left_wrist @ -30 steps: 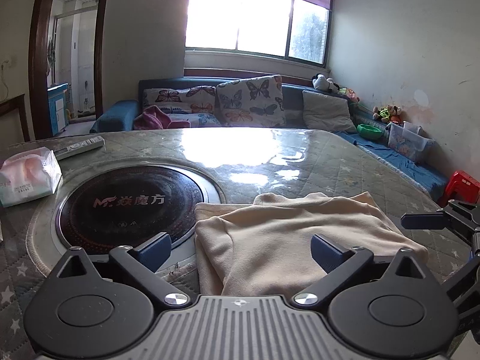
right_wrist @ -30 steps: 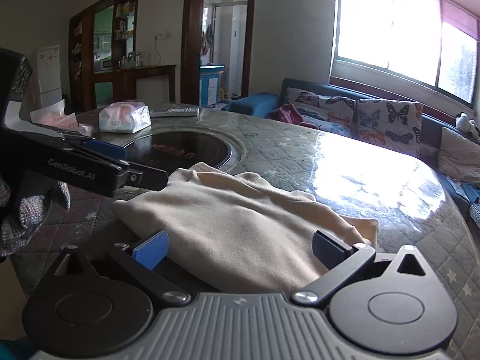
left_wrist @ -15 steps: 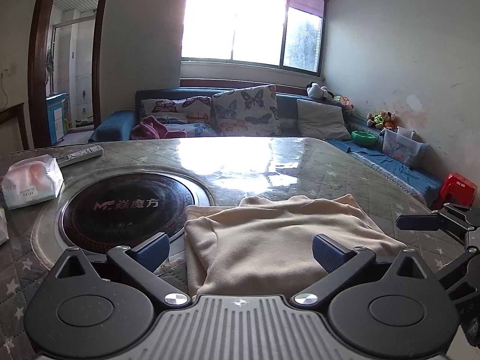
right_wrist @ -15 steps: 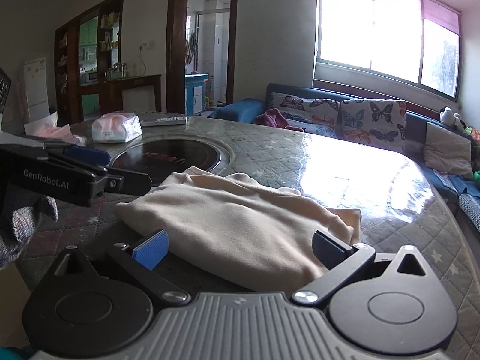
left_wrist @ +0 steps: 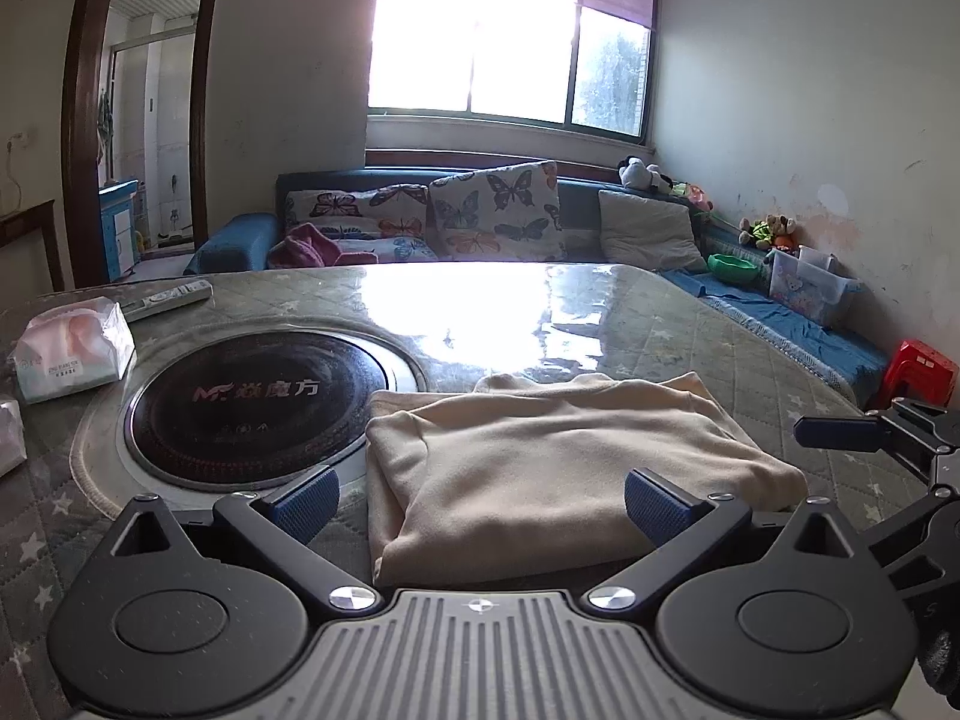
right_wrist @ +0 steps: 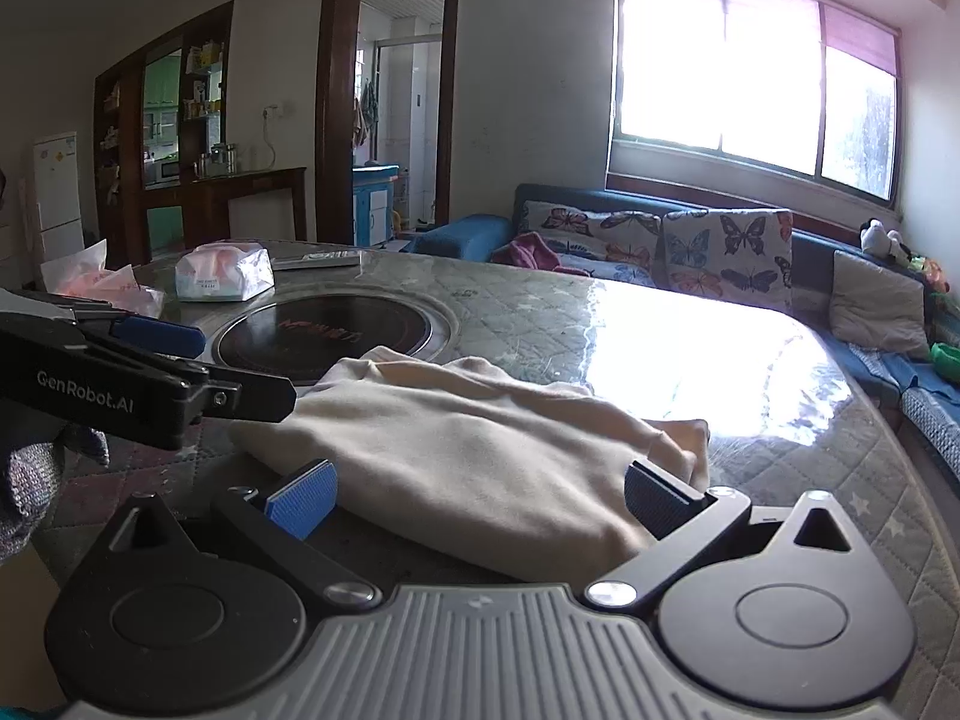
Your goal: Fold clothes
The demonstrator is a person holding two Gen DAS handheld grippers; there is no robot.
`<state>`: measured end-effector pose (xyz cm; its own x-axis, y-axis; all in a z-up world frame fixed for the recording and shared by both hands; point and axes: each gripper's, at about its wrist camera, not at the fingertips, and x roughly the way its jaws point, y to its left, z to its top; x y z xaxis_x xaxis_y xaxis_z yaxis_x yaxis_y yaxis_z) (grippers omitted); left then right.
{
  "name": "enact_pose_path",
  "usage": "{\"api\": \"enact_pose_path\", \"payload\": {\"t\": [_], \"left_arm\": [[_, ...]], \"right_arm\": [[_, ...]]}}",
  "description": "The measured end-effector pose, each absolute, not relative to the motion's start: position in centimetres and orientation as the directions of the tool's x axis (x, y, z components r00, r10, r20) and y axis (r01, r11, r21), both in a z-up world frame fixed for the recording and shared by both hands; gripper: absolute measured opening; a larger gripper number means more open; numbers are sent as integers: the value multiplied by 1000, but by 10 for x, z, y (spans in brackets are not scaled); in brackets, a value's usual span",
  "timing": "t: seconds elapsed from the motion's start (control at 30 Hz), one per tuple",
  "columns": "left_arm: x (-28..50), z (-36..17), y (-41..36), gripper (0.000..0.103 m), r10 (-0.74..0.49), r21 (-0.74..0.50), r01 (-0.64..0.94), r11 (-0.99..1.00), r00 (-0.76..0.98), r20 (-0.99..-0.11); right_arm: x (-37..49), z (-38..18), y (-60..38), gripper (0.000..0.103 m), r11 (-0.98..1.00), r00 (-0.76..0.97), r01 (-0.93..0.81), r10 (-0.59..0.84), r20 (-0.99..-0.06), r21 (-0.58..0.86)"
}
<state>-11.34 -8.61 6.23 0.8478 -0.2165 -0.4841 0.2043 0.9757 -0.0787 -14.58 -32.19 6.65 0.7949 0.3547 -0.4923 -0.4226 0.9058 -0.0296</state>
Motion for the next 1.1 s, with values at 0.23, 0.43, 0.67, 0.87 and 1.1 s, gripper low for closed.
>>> {"api": "enact_pose_path", "payload": {"t": [0.23, 0.43, 0.67, 0.87, 1.1], "left_arm": [[-118, 58, -89, 103, -221, -77, 211, 975, 840, -496], [-123, 56, -92, 103, -224, -80, 212, 974, 837, -499], [-127, 52, -92, 103, -217, -87, 201, 976, 834, -507], [-129, 47, -90, 103, -207, -96, 184, 978, 829, -520], [-129, 46, -90, 103, -202, -103, 174, 979, 827, -524]], "right_arm": [[-150, 62, -316, 103, 915, 790, -401, 318, -524, -50], [-153, 58, -315, 103, 922, 793, -385, 304, -528, -48], [-156, 56, -316, 103, 926, 800, -375, 296, -522, -50], [-156, 53, -315, 103, 925, 790, -379, 310, -529, -24], [-157, 50, -315, 103, 919, 783, -394, 329, -527, -11]]}}
